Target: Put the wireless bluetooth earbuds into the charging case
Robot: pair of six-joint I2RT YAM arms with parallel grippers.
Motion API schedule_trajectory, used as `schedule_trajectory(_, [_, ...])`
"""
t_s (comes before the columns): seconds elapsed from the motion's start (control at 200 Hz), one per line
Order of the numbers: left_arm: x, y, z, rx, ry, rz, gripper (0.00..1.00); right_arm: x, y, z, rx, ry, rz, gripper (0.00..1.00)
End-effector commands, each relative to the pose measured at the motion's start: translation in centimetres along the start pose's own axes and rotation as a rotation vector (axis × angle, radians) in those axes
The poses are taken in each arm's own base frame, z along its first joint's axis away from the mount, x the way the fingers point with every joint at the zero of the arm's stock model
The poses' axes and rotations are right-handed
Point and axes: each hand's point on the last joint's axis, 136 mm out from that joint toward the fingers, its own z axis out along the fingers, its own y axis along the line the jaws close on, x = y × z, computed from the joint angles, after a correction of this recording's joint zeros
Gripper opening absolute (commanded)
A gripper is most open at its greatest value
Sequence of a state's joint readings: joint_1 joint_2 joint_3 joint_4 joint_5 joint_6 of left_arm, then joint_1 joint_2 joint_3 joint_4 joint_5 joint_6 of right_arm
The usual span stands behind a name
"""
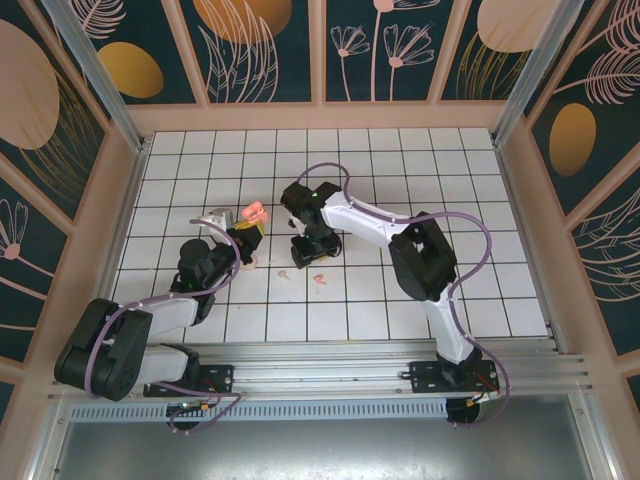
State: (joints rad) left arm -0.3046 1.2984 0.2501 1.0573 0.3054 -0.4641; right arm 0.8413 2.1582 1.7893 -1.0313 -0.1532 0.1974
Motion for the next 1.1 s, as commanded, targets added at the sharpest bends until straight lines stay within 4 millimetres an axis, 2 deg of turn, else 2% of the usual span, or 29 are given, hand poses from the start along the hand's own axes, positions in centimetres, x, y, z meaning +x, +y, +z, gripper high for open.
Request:
schedule_trajectory(0.0, [-1.5,-0.4,0.1,0.008,-0.039,0.035,0.01,0.7,-0.1,0.3,0.036,0.046,-0.052,0.51])
schedule_trajectory(0.265, [-1.3,-0.3,0.1,0.008,-0.036,0.033,0.01,2.6,-0.2,1.6,0.05,0.108,-0.04,0.48])
schedule_trajectory(0.601, [-1.3,-0.3,0.1,0.01,-0.037,0.031,0.01,3.6,-0.4,3.3,0.049,0.133,0.01,0.47])
schedule_trajectory(1.096, [-1.2,-0.3,0.1,0.01,-0.033,0.033,0.0,3.7,-0.5,4.6,0.03,0.119,0.048,0.41])
